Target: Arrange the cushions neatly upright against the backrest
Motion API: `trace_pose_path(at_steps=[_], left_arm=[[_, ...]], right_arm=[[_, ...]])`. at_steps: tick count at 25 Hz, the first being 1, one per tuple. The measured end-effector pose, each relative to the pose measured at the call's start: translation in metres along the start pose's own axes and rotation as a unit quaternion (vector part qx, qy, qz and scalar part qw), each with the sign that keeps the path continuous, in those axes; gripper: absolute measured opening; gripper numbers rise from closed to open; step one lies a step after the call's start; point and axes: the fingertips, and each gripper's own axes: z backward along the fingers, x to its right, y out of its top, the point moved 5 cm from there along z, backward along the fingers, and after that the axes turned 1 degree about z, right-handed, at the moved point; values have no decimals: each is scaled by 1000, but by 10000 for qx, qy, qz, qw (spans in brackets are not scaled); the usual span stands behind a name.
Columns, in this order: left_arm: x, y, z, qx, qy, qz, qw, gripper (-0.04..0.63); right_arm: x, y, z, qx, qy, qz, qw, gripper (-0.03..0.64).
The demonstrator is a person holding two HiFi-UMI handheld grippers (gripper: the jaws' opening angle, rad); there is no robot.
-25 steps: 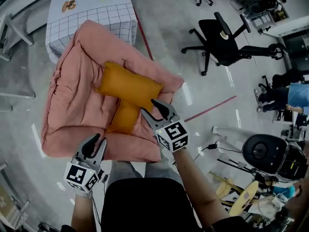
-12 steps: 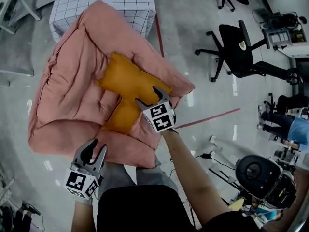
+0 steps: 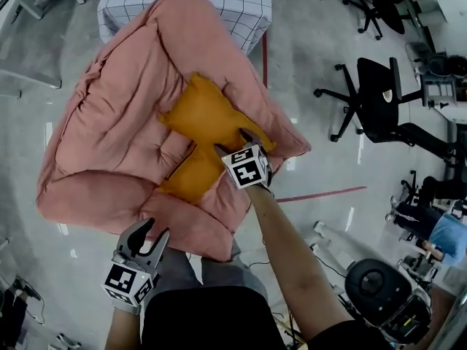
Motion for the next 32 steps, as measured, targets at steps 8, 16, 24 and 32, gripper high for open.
trace_pose_path(at_steps=[8,16,24,32], left_arm=[[-3,-1,-7,-96,-62,-81,9999,167],[-13,7,-17,-256,-359,-494,9978,167],[-26,7,-68,-711,-949,-944,9884,199],[-59,-32,-162,-1707,-1117,-1128,9724,250]], right_arm=[[1,-5,-2,-30,105,-299,9995,231],[1,-19,42,195,13,-1076,9940,160],[-1,-84,126,384,-726,-2223,9715,145],[-31,-163,164,543,-1019,-3734,9205,130]])
